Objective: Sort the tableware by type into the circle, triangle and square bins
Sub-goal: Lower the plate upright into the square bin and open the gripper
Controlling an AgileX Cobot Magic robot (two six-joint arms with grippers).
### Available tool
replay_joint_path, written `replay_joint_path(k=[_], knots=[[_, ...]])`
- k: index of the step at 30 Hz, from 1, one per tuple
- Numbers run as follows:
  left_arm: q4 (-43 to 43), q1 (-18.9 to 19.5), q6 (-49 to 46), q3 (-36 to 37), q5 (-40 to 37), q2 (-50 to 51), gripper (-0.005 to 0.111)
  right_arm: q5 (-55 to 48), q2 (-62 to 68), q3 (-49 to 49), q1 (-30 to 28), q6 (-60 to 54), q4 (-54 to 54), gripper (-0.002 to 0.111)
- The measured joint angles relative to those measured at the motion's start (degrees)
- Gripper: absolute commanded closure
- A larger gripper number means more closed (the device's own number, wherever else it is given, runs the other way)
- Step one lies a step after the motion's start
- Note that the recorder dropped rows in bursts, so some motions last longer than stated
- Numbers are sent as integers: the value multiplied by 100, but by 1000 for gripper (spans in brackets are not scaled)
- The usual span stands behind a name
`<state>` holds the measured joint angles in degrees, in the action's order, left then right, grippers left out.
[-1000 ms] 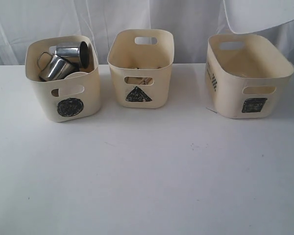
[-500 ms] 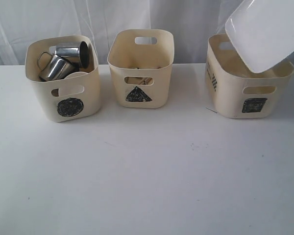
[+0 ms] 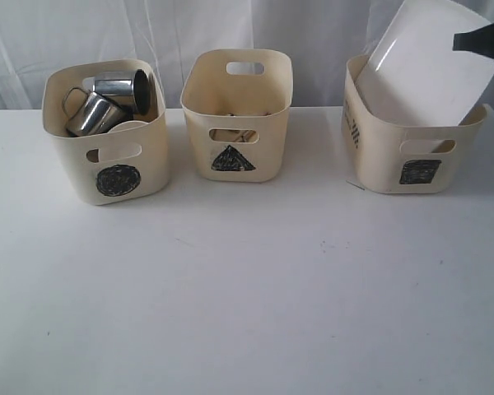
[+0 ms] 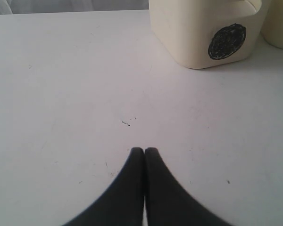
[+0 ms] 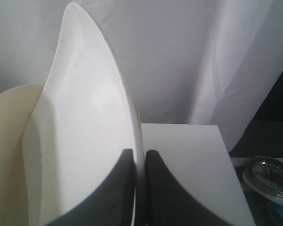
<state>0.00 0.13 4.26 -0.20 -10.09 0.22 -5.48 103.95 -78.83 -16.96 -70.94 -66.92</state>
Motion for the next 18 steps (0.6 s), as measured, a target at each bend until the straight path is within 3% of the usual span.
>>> replay_joint_path(k=[2,9,14,16,18], knots=[[0,0,0,0,0,0,107,-61,22,0,-2,0,0,103],[0,0,0,0,0,0,107,-213,14,-9,-2,0,-22,71],[0,0,0,0,0,0,107,-631,-159,-23,-2,312,-22,72],[0,0,0,0,0,0,107,-1066,-450,-23,-2,774,-22,79],[0,0,0,0,0,0,107,-1561,-787,-23,-2,1434,-22,99]])
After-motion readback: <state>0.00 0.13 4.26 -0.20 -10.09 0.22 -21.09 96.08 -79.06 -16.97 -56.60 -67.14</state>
